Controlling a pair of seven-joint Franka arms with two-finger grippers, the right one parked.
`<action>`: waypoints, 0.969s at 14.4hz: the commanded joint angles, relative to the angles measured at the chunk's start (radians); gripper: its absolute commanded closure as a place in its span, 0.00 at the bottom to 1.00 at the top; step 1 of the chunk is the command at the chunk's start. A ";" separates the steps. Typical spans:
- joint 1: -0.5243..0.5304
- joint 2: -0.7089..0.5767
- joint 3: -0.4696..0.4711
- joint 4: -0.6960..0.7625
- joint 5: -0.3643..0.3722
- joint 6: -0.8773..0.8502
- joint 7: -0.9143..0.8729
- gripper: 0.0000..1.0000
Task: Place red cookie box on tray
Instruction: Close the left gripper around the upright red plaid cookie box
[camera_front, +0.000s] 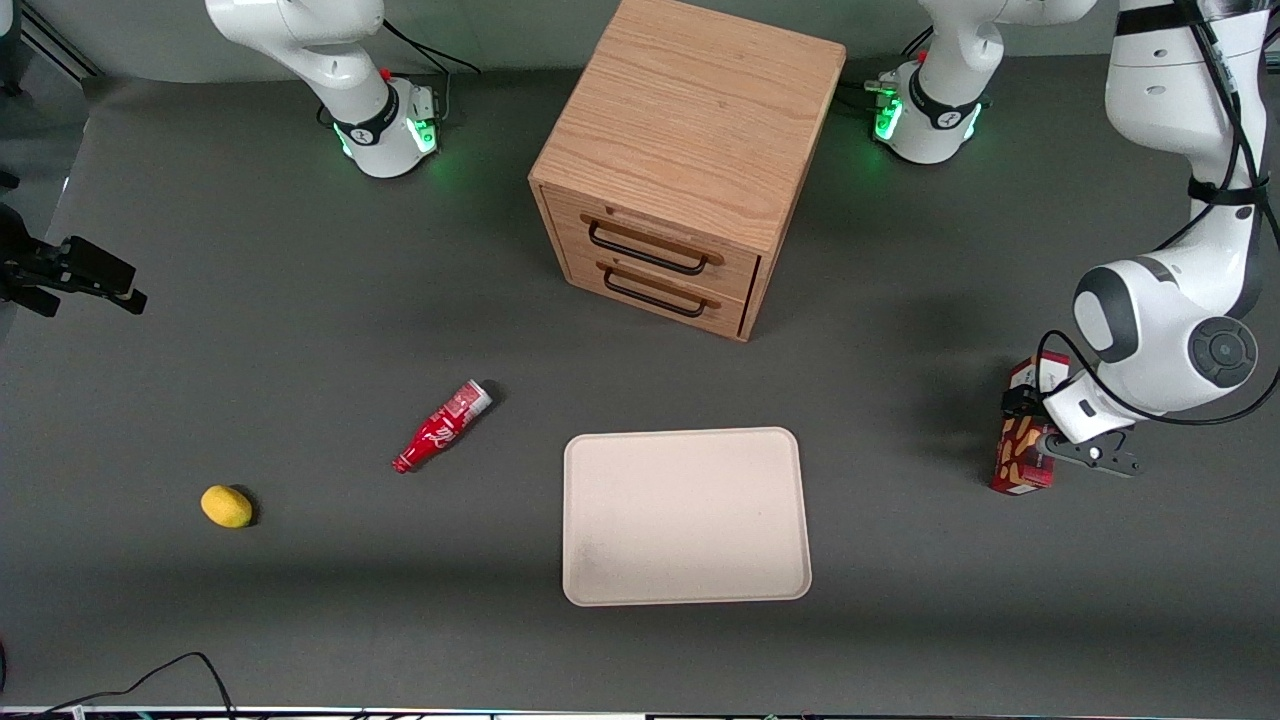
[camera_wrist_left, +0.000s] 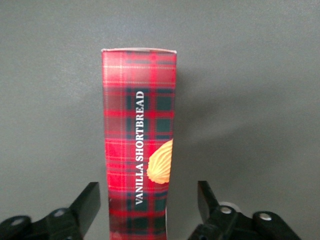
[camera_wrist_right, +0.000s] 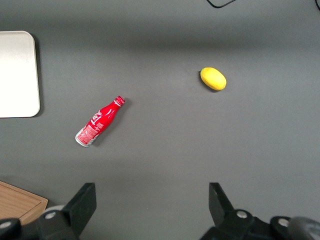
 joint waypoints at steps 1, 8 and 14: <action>-0.015 0.000 0.008 -0.012 -0.020 0.023 0.023 0.82; -0.016 -0.002 0.008 -0.012 -0.020 0.022 0.035 1.00; -0.029 -0.075 0.011 0.027 -0.001 -0.099 0.031 1.00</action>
